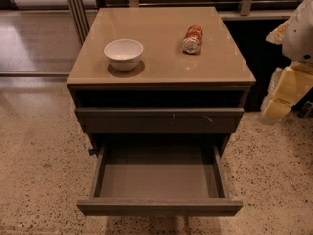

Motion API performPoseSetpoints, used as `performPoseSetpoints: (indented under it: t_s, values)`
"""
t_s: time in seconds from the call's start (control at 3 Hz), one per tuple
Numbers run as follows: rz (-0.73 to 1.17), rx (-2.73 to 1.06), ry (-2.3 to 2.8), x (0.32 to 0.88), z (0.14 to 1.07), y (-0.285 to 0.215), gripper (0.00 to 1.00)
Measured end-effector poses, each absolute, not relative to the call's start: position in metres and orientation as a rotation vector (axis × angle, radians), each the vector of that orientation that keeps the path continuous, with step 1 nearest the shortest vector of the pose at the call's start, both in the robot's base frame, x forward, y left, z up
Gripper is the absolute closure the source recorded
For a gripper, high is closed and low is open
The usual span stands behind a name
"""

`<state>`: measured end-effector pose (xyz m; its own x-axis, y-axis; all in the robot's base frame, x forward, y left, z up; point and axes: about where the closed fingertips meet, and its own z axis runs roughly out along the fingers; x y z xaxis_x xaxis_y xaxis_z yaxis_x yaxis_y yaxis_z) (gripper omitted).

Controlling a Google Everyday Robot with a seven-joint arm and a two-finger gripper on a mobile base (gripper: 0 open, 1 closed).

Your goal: Place coke can into middle drawer

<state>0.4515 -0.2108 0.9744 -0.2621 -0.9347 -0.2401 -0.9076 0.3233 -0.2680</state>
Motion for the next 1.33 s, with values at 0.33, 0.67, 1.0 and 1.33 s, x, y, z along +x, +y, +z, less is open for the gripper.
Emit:
performPoseSetpoints:
  t_s: [0.33, 0.67, 1.0, 1.33]
  values:
    - [-0.068, -1.357, 2.305, 0.472, 0.966, -0.219, 0.0]
    - [-0.109, -1.073, 2.351, 0.515, 0.98, -0.242, 0.0]
    - [-0.09, -0.973, 2.387, 0.516, 0.983, -0.242, 0.0]
    - [-0.09, -0.973, 2.387, 0.516, 0.983, -0.242, 0.0]
